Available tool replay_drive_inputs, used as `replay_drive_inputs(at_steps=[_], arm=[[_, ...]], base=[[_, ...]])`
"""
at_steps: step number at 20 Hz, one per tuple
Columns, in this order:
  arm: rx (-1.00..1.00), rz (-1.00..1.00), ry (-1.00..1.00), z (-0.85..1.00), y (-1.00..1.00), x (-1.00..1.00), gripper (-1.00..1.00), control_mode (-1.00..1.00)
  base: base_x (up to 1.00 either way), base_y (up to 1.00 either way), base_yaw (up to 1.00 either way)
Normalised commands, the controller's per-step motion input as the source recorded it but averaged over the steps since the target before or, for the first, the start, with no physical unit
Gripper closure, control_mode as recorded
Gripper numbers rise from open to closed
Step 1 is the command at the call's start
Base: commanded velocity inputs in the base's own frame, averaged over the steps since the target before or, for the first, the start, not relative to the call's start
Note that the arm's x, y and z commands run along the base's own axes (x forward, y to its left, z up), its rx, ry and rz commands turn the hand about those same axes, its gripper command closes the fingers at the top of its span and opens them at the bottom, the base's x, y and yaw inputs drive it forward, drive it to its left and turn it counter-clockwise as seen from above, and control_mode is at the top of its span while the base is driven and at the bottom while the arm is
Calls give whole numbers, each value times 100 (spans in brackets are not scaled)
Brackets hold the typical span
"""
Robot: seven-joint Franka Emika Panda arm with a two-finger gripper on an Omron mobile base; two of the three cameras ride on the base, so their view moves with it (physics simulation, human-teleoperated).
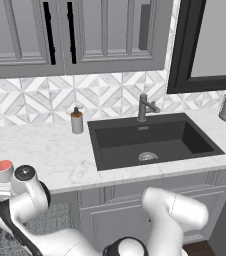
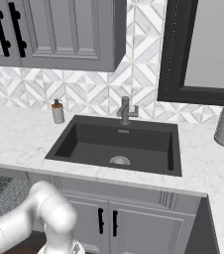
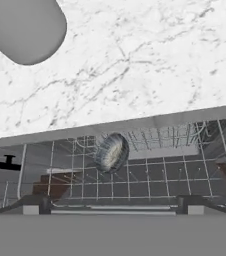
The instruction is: Pick up the cup and bowl from the counter, place them in the dishwasher, and close the dishwasher door.
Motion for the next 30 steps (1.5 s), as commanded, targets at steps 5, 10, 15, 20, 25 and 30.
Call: replay_drive_inputs(at_steps=[5, 10, 15, 20, 25, 30], arm=[[1, 4, -7, 100, 0, 23, -100, -100], [2, 7, 0, 72, -2, 72, -100, -100], [0, 2, 1, 7, 0, 63, -100, -100], [0, 0, 4, 0, 0, 60, -100, -100], [0, 0, 1, 0, 20, 23, -100, -100], [0, 1, 0, -1, 32, 1, -100, -100]], base=[[0, 0, 0], [0, 0, 0], [0, 0, 0], [0, 0, 0], [0, 0, 0], [0, 0, 0]])
